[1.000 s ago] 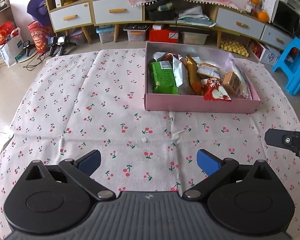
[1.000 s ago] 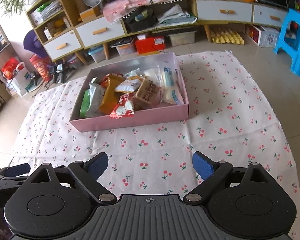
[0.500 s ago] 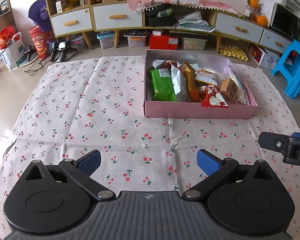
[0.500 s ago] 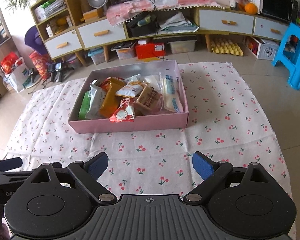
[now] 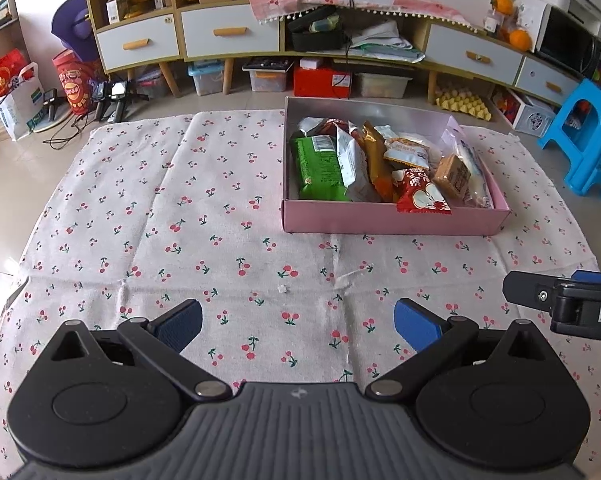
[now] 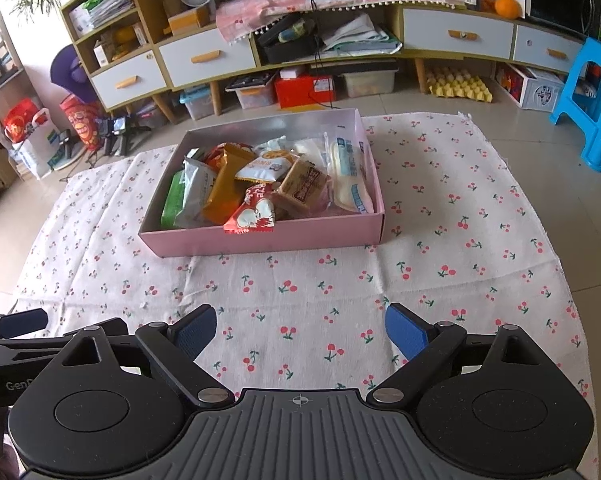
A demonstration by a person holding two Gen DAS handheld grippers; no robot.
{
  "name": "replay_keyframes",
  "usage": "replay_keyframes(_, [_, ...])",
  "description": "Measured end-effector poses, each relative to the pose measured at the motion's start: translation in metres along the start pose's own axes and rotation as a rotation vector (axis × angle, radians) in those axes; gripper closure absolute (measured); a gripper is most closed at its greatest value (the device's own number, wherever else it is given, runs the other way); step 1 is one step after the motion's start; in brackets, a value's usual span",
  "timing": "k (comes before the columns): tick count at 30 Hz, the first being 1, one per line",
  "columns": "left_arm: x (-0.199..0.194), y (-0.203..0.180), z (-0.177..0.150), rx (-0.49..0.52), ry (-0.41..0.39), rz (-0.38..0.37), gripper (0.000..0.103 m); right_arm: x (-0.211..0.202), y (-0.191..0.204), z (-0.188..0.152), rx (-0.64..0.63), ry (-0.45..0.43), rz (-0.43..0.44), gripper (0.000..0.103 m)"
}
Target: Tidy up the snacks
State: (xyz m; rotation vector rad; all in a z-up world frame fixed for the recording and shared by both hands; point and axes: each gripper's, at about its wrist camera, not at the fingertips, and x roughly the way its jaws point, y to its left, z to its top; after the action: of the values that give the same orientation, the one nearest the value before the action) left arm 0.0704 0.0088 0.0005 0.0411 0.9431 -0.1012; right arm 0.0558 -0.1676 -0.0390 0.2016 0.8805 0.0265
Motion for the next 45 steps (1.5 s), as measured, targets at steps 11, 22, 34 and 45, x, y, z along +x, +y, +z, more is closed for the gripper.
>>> replay_keyframes(11, [-0.0007, 0.0012, -0.0003, 0.000, 0.002, -0.003, 0.001, 0.0013, 0.0003, -0.0013, 0.005, 0.010, 0.003, 0.010])
replay_keyframes(22, [-0.0007, 0.0011, -0.0010, -0.002, 0.006, -0.005, 0.001, 0.0026, 0.0000, -0.0018, 0.004, 0.014, 0.004, 0.010])
replay_keyframes(34, [-0.0008, 0.0015, -0.0009, -0.002, 0.006, -0.005, 0.001, 0.0028, 0.0010, -0.0026, 0.007, 0.019, 0.005, 0.010])
replay_keyframes(45, [-0.0002, 0.0015, -0.0017, -0.006, 0.012, -0.009, 0.001, 0.0030, 0.0010, -0.0028, 0.007, 0.021, 0.006, 0.010])
